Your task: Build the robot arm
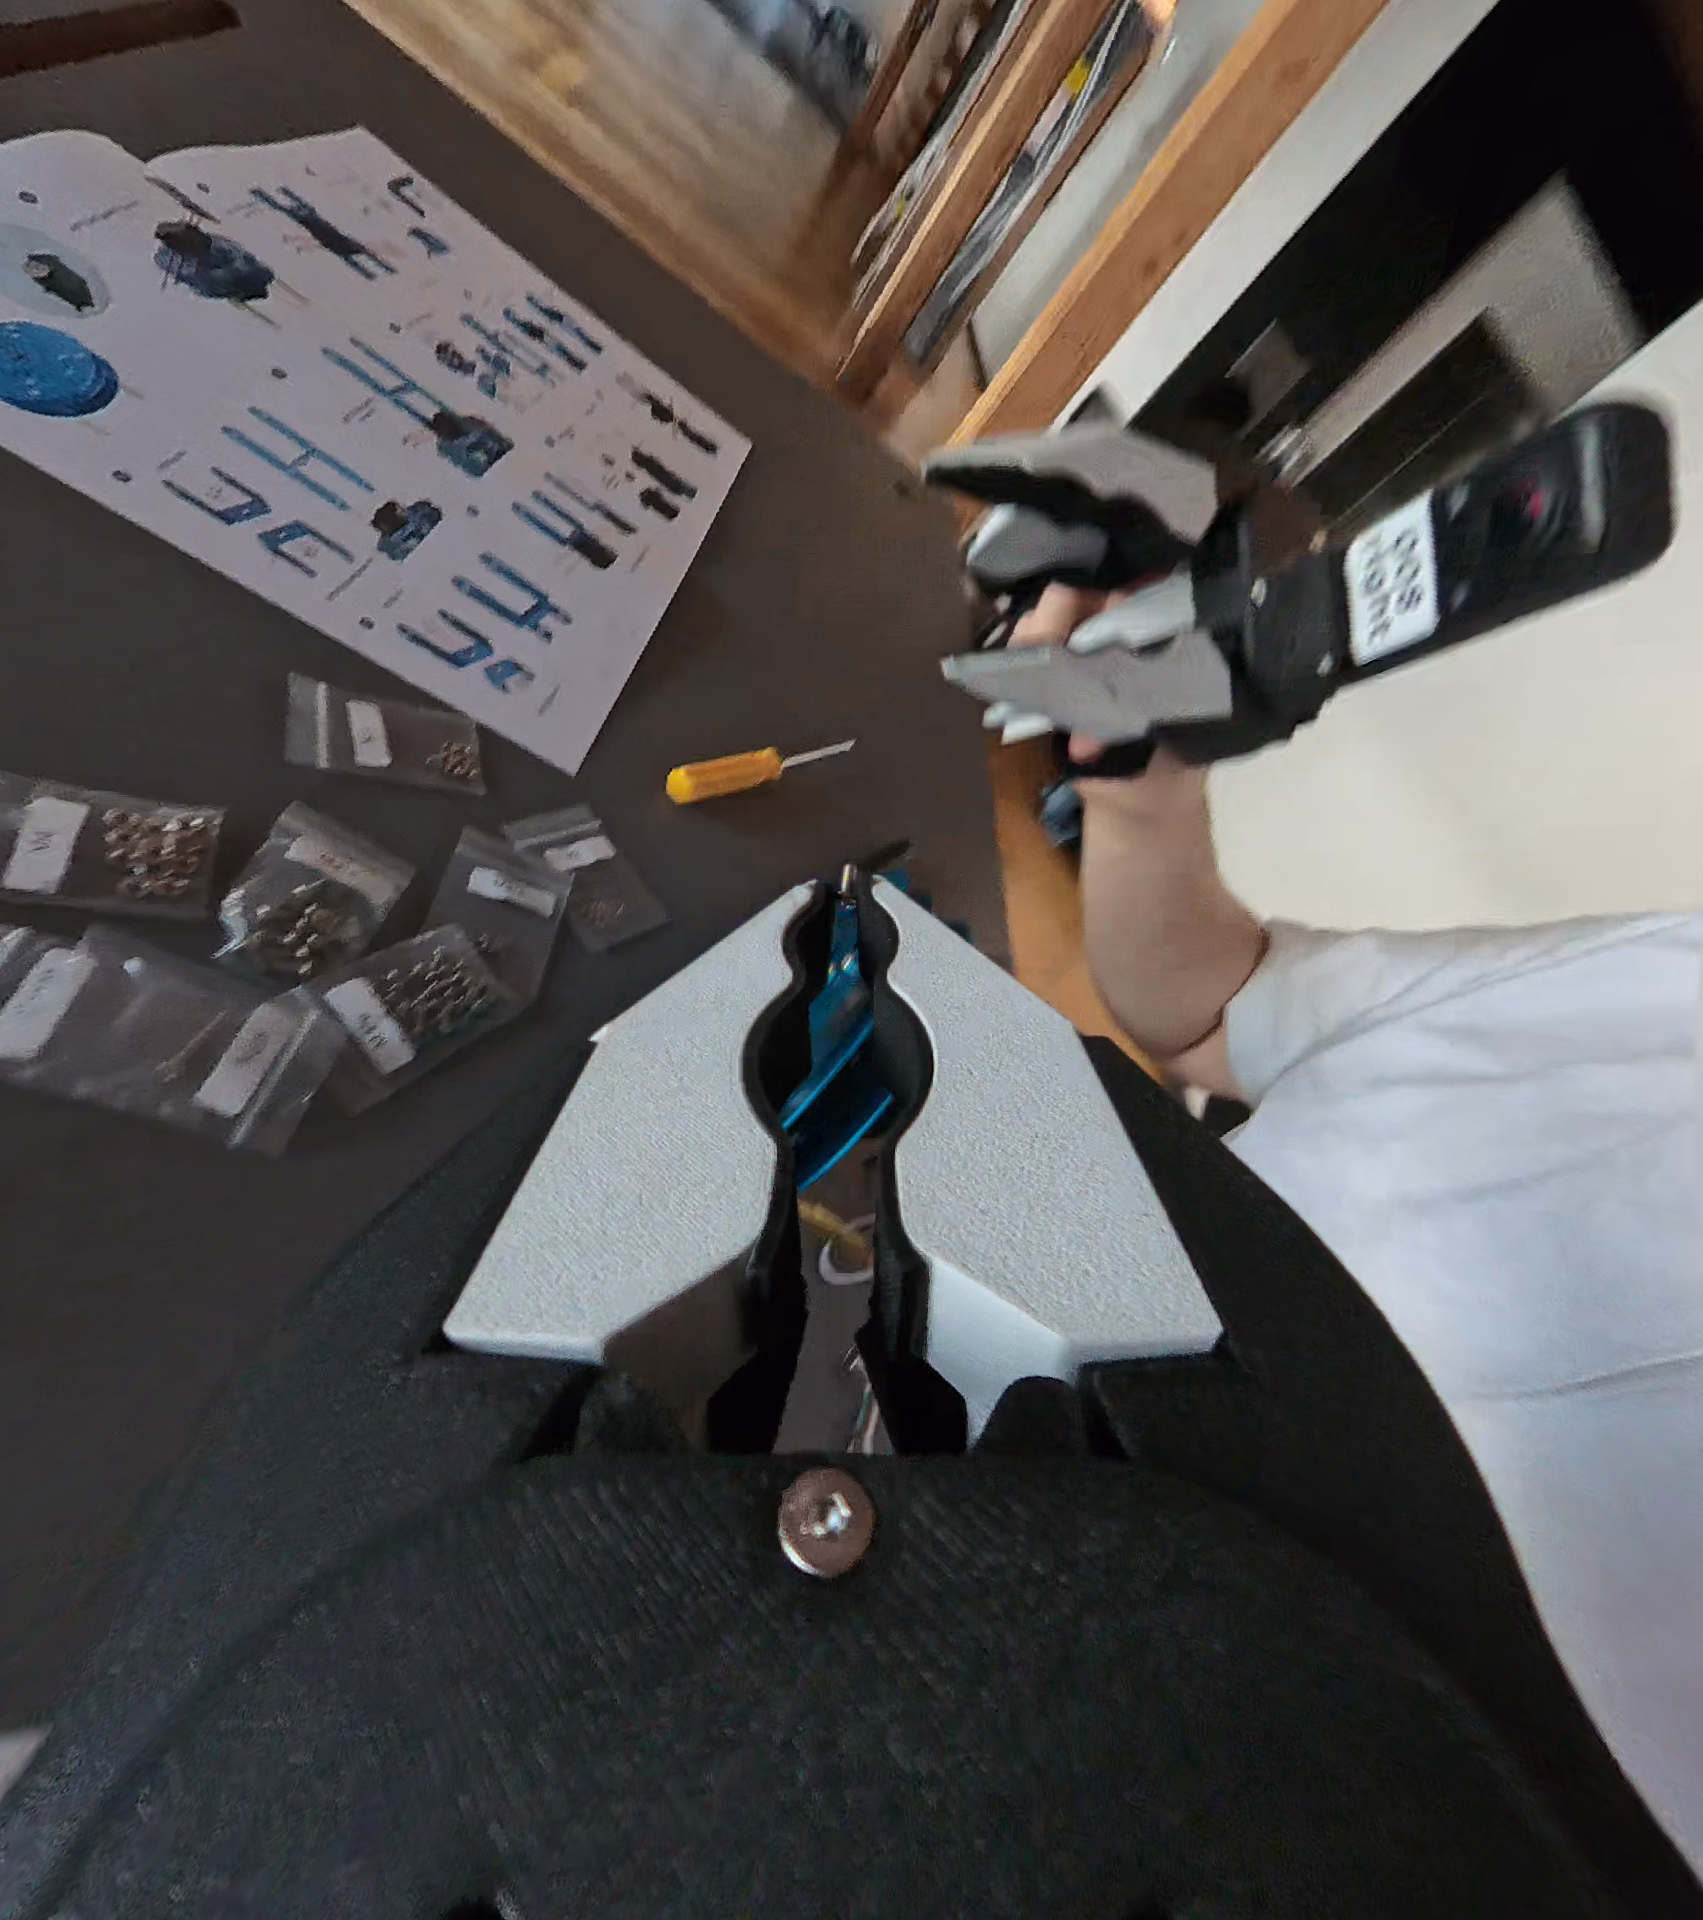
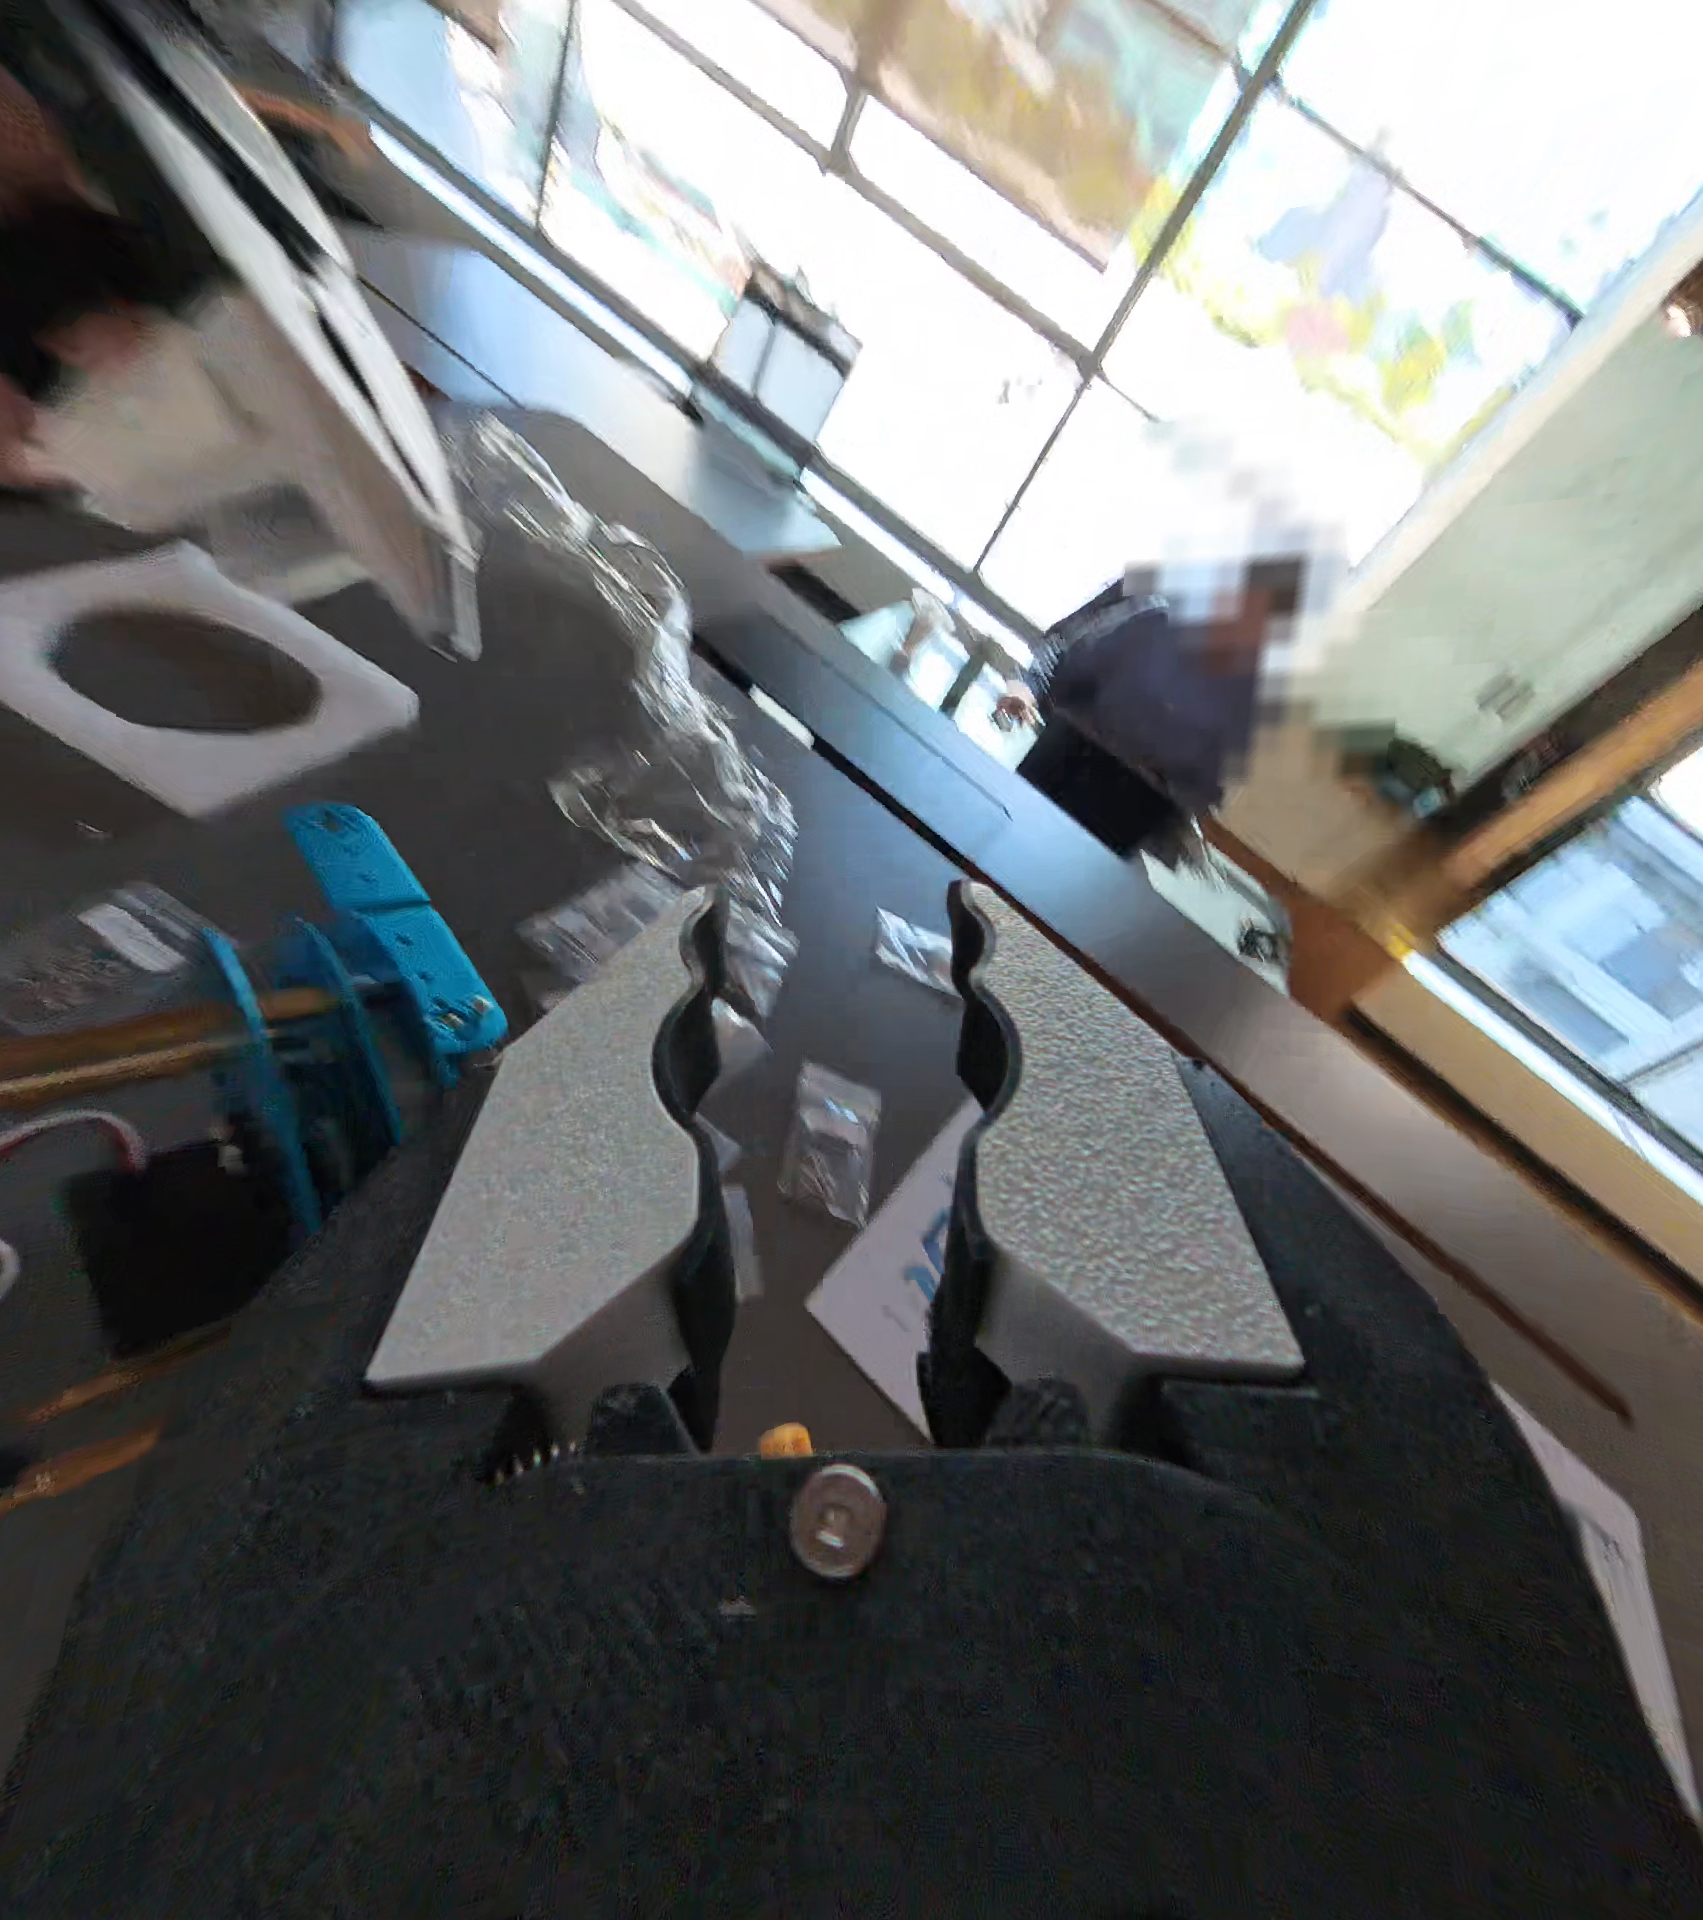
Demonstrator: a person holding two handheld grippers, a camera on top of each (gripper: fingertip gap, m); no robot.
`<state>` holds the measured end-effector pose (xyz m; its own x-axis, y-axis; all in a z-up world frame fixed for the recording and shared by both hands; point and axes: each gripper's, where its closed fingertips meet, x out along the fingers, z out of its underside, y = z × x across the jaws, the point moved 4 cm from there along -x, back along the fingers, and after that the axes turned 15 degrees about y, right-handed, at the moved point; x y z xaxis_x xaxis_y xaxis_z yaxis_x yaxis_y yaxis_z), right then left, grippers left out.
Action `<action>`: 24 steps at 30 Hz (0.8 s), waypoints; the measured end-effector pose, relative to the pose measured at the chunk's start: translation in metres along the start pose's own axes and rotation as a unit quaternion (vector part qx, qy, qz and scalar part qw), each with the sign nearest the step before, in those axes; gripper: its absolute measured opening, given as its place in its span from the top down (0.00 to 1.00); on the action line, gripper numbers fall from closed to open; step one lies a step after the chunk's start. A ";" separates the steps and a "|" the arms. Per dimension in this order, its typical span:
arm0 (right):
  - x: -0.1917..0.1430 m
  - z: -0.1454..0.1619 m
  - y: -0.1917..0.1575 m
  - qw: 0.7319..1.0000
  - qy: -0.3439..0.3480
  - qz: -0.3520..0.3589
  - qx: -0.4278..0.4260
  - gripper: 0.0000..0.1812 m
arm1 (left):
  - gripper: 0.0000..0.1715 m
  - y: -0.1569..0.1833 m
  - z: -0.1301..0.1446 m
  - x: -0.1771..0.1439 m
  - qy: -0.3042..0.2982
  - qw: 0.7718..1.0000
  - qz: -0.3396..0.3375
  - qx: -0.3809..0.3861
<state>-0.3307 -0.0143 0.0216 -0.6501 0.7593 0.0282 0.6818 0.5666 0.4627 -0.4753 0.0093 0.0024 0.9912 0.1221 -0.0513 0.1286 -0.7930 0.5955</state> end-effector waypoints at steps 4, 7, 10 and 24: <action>0.005 -0.026 -0.022 0.991 0.106 -0.086 -0.002 0.77 | 0.99 0.005 -0.009 0.026 0.073 0.989 0.055 -0.114; 0.013 -0.025 -0.025 0.984 0.127 -0.109 -0.053 0.80 | 0.98 0.005 -0.013 0.040 0.109 0.973 0.076 -0.188; 0.022 -0.021 -0.021 0.981 0.130 -0.116 -0.081 0.83 | 0.99 0.001 -0.015 0.046 0.136 0.956 0.082 -0.247; 0.047 0.002 -0.007 0.979 0.122 -0.150 0.067 0.95 | 0.98 -0.013 -0.014 0.053 0.191 0.933 0.068 -0.297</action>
<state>-0.3655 0.0179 0.0183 -0.8771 0.4629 0.1281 0.4758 0.8010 0.3632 -0.4247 0.0346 0.0034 0.8987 0.3378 0.2798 -0.1514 -0.3597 0.9207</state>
